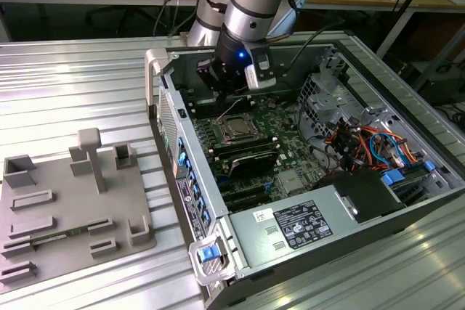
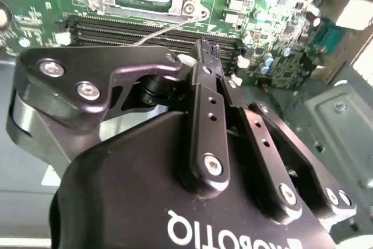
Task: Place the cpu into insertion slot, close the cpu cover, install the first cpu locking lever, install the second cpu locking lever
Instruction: 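Install the first cpu locking lever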
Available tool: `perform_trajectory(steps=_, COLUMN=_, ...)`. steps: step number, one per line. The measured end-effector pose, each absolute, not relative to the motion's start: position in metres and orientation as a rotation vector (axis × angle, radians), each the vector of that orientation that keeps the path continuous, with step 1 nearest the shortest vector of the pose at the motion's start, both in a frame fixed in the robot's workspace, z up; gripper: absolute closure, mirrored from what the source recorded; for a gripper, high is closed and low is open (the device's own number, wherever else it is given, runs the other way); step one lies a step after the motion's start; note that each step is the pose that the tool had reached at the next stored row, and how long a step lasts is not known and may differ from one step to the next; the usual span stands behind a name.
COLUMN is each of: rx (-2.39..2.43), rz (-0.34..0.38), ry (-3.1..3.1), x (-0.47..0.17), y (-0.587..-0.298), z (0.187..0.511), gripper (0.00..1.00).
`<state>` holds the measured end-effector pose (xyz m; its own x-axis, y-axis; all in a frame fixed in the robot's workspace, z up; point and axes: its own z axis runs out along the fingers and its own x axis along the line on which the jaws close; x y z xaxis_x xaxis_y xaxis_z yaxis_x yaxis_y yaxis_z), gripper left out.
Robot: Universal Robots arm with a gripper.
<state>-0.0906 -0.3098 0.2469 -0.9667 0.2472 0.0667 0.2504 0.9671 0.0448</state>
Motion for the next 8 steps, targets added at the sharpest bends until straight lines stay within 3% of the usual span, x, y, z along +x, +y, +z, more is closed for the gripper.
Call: perform_trajectory(steps=8, rx=-0.143, rz=-0.085, ry=-3.126, x=-0.0897, y=-0.3097, z=0.2437, gripper=0.89)
